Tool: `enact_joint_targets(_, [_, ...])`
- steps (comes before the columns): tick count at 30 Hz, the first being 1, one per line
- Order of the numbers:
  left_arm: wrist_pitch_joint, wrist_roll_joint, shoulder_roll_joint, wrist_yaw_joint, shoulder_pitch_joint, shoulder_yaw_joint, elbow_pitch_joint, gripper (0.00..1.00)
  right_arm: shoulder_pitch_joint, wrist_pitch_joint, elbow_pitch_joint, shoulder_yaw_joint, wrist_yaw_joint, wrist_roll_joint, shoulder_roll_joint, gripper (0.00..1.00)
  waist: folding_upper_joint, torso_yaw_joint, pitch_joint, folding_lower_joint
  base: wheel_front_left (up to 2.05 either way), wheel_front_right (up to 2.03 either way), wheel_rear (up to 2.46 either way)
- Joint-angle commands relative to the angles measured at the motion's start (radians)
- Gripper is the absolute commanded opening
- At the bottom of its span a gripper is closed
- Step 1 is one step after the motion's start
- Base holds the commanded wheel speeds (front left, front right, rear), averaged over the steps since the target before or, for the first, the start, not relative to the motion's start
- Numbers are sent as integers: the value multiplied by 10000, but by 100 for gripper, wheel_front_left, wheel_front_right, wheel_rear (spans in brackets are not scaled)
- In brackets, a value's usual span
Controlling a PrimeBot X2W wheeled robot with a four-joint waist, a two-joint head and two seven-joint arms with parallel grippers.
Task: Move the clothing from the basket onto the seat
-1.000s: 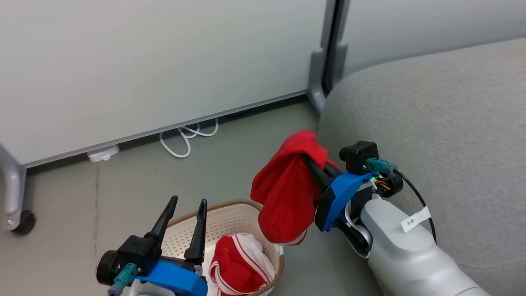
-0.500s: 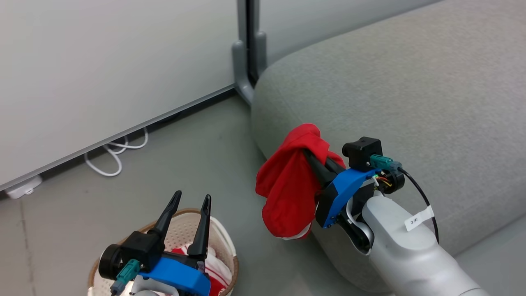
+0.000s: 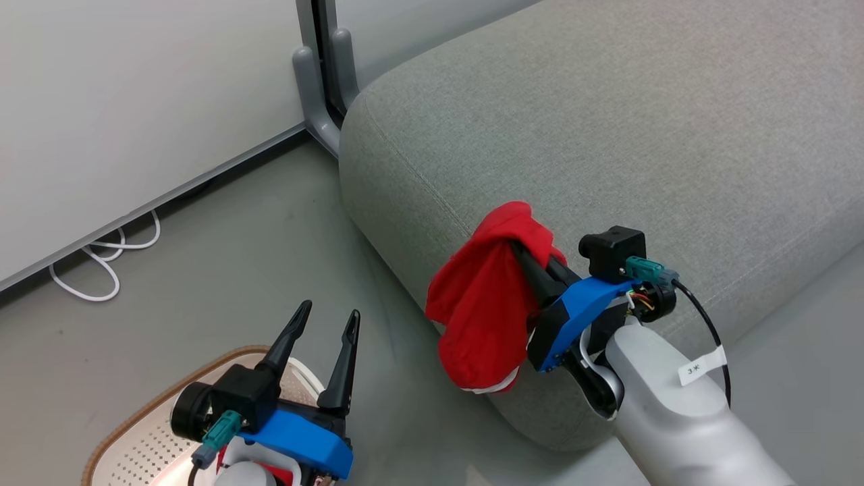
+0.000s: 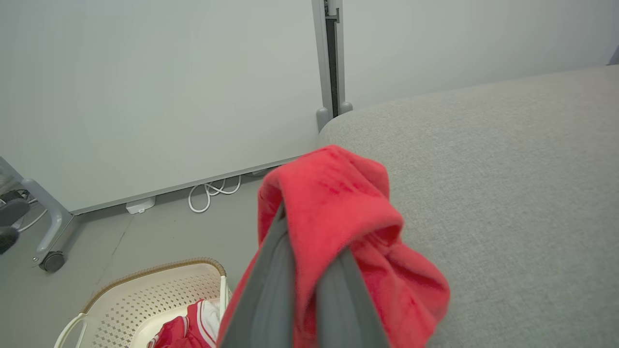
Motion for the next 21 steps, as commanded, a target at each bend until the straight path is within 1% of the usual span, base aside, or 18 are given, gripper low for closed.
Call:
enact_joint_targets(1, [-52, -81, 68, -14, -247, -48, 79, 100, 229, -52, -123, -202, 1, -188, -7, 0, 0, -33, 69, 0, 0, 0, 0])
enact_joint_targets(11, [-52, -227, 147, -14, -444, -202, 162, 100, 539, -52, -406, -490, 1, -413, -2, 0, 0, -21, 101, 0, 0, 0, 0])
enact_joint_targets(17, [-52, -160, 145, -14, -200, 18, 45, 100, 515, -52, -438, -314, 1, -243, -2, 0, 0, 18, 101, 0, 0, 0, 0])
enact_joint_targets(21, [-52, -73, 130, -15, -69, 263, -139, 100, 181, -46, -417, -313, 2, -35, -3, 0, 0, 33, 242, 0, 0, 0, 0])
